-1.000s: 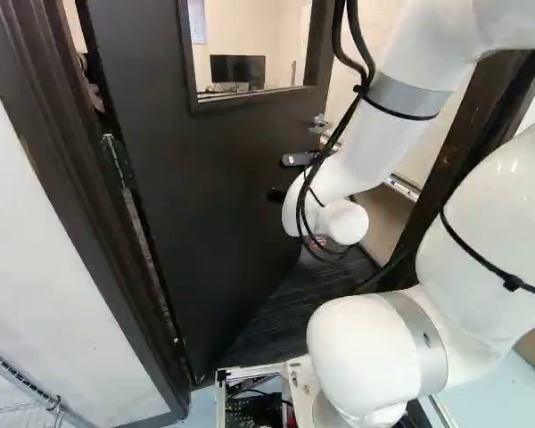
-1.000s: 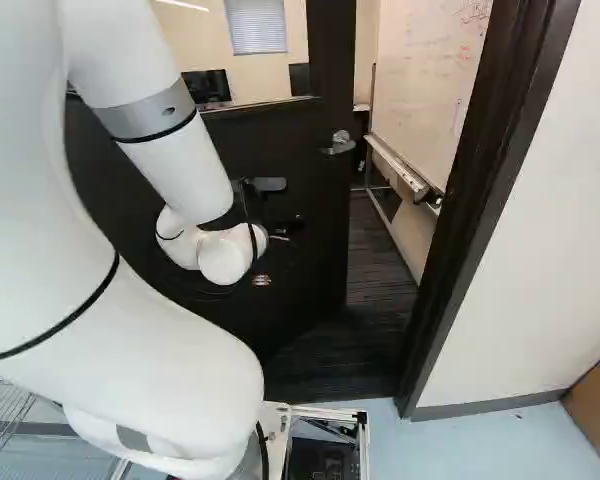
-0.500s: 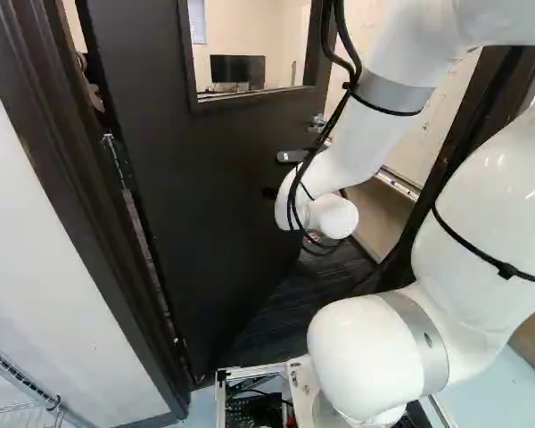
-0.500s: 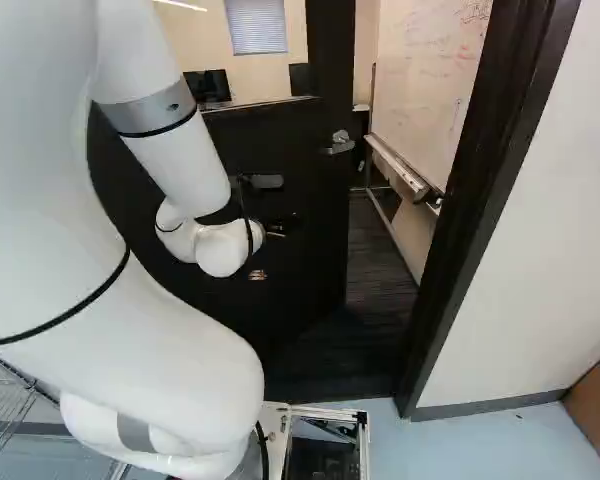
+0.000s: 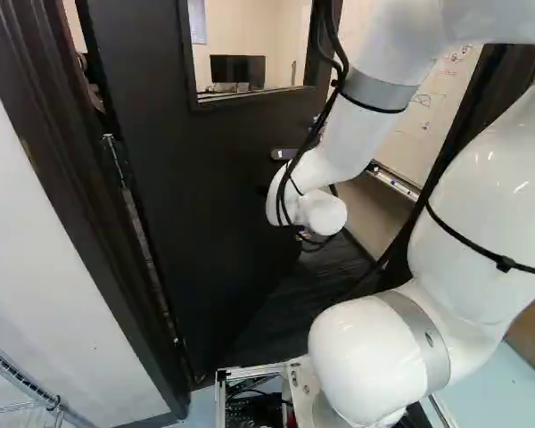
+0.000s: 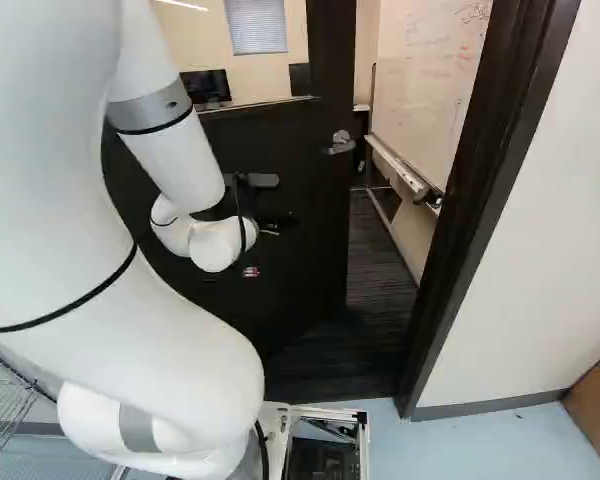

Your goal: Open the door and move inside

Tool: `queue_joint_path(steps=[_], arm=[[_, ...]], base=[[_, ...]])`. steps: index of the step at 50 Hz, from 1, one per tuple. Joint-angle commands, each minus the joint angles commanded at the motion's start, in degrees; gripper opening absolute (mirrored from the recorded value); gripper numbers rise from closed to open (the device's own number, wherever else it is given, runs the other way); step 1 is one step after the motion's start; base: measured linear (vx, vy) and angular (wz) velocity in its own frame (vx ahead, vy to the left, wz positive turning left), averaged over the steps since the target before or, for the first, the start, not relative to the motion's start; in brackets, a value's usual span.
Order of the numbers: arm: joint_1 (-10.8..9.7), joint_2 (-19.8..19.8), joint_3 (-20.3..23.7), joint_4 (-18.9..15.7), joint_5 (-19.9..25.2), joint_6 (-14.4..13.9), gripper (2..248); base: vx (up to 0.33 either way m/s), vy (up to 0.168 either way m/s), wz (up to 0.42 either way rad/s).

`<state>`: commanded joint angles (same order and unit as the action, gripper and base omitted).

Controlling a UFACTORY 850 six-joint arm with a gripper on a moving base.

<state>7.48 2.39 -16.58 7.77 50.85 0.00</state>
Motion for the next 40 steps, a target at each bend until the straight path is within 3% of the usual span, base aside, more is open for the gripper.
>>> queue_joint_path(steps=[40], arm=[[5.72, -3.77, -3.82, 6.27, 3.81, 0.00, 247]], base=[[0.000, 0.000, 0.000]])
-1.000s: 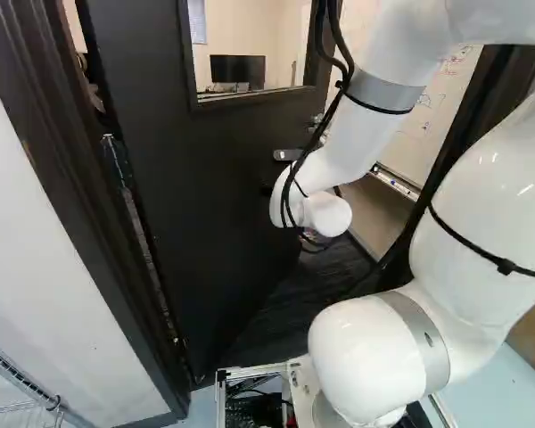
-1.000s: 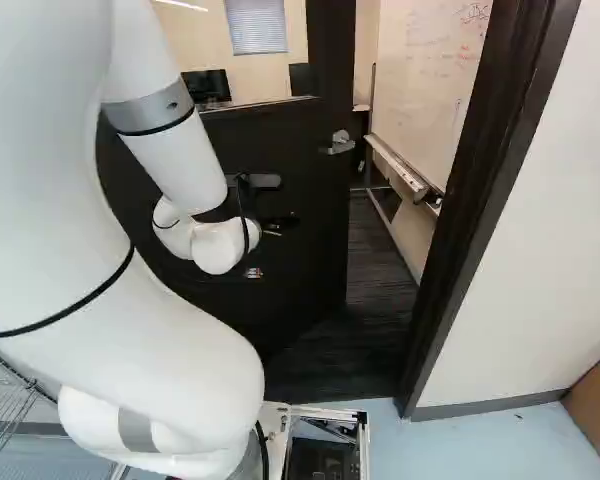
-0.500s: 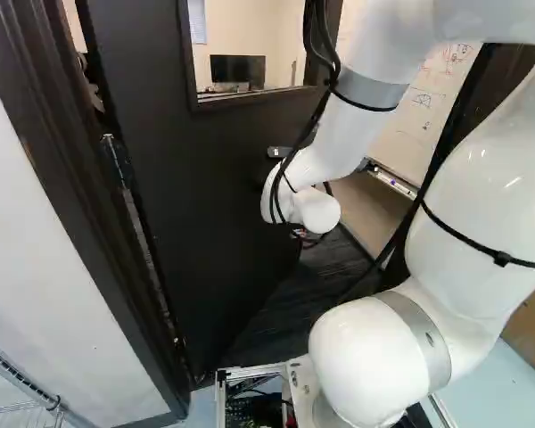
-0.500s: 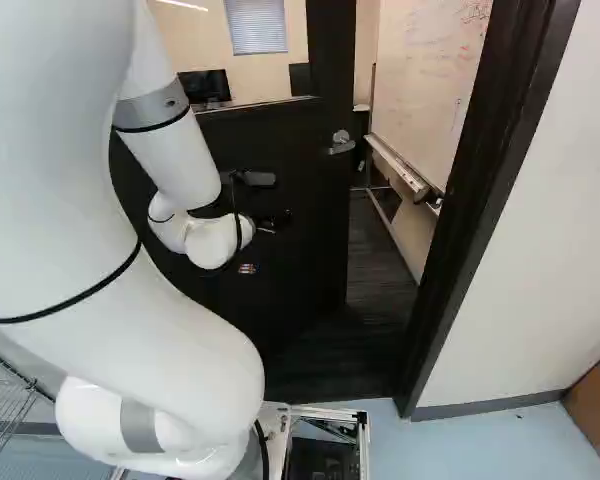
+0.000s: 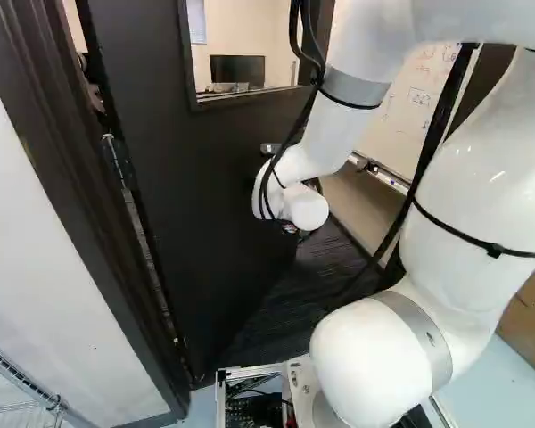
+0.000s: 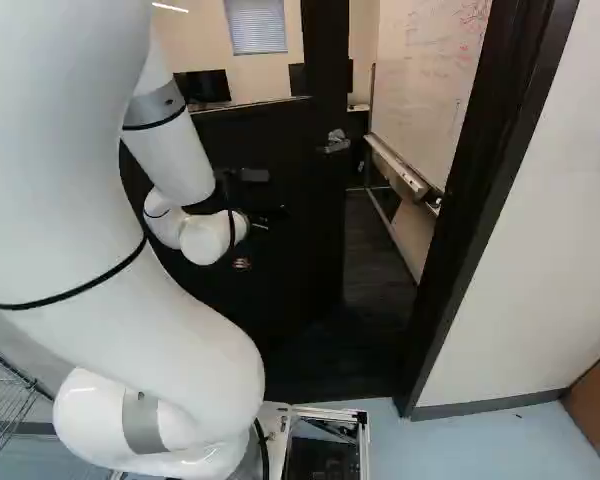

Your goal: Open the door and move inside

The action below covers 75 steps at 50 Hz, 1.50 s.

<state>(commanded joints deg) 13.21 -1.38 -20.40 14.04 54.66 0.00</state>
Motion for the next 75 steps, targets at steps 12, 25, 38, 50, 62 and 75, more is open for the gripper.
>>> queue_joint_path(steps=[12, 25, 38, 50, 62, 75], arm=[[1.66, -1.04, -1.08, 0.73, 0.74, 0.00, 247], [3.46, -2.06, -2.15, 0.75, 0.76, 0.00, 247], [5.24, -3.09, -3.25, 0.75, 0.76, 0.00, 247], [6.83, -4.09, -4.33, 0.75, 0.76, 0.00, 247], [8.38, -5.17, -5.50, 0.72, 0.76, 0.00, 247], [9.91, -6.54, -7.01, 0.10, 0.99, 0.00, 247]], base=[[0.000, 0.000, 0.000], [0.000, 0.000, 0.000], [0.000, 0.000, 0.000], [0.000, 0.000, 0.000], [0.000, 0.000, 0.000], [0.000, 0.000, 0.000]])
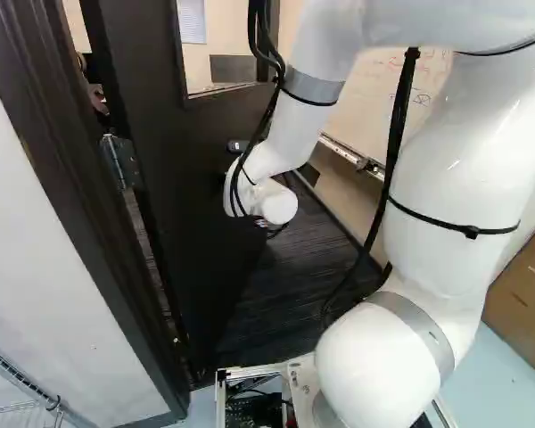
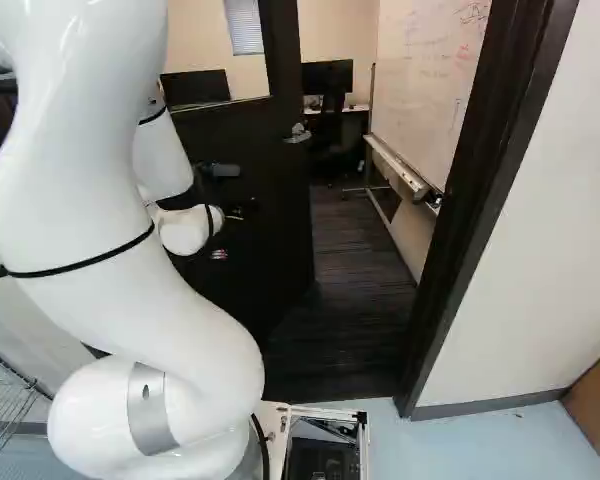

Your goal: Open the door and move inside

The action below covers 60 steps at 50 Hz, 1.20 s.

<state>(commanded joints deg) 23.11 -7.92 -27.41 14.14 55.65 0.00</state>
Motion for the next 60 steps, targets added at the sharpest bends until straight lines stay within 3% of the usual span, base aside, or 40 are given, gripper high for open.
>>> queue_joint_path(steps=[60], arm=[[5.78, -6.64, -7.59, -4.90, 1.83, 0.00, 247]], base=[[0.000, 0.000, 0.000]])
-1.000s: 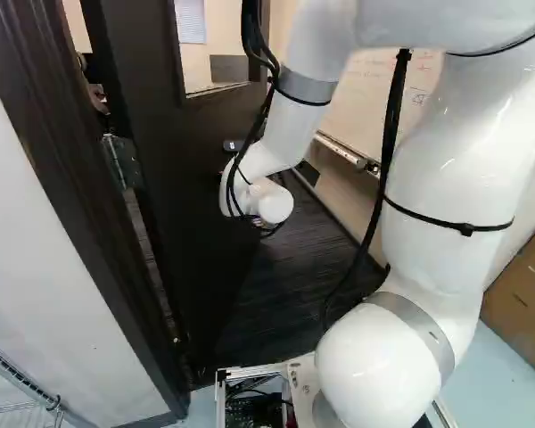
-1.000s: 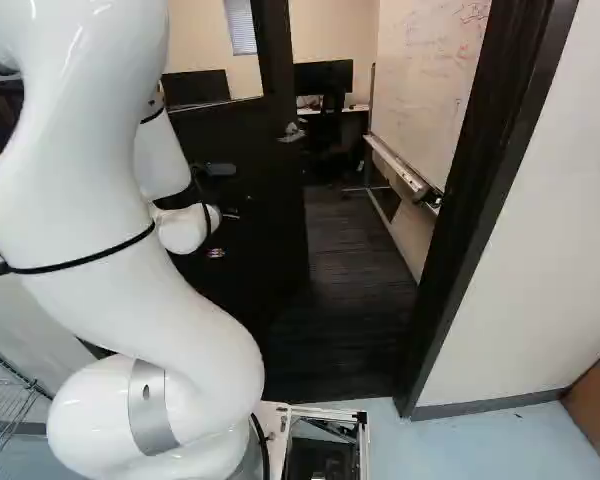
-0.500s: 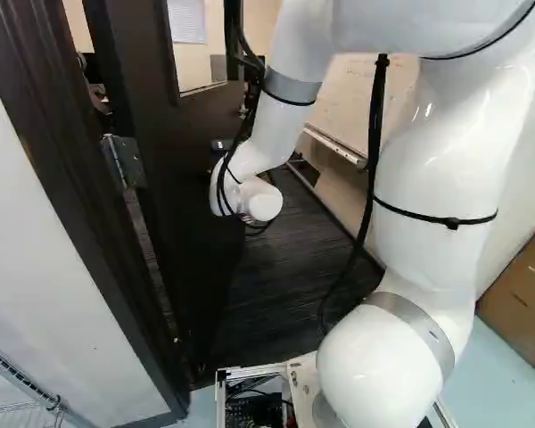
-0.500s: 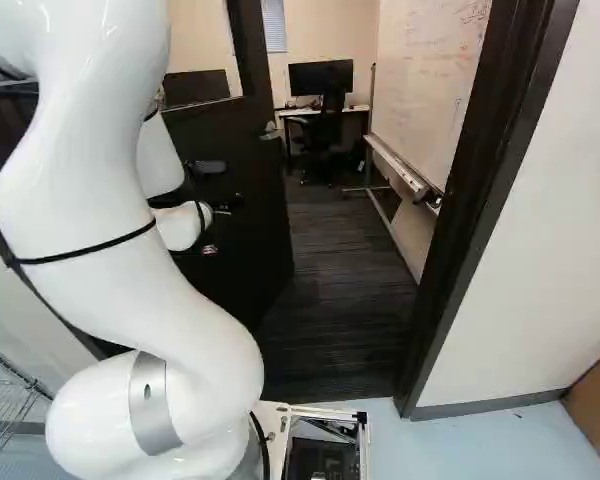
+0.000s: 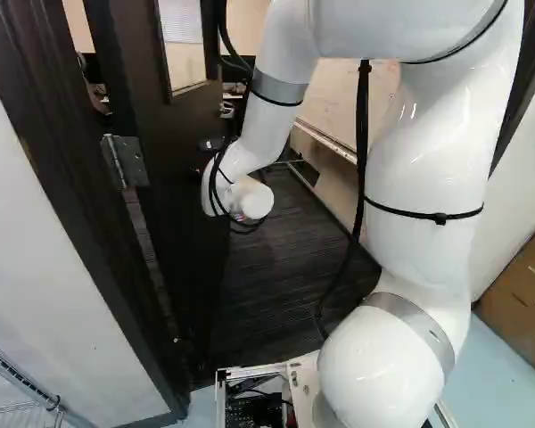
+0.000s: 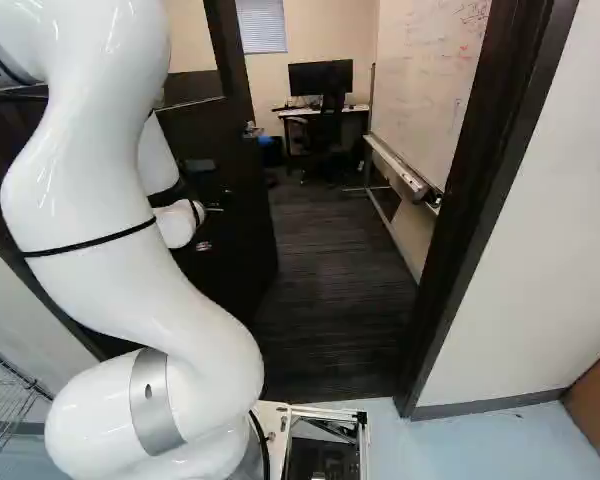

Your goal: Open the door and move inside

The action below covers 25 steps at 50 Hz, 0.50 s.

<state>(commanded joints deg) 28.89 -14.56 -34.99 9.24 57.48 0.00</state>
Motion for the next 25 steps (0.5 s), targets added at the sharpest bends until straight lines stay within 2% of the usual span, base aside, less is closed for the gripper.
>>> queue_joint_path(steps=[25], arm=[[1.75, -2.49, -2.95, -2.73, 0.77, 0.00, 247]], base=[[0.000, 0.000, 0.000]])
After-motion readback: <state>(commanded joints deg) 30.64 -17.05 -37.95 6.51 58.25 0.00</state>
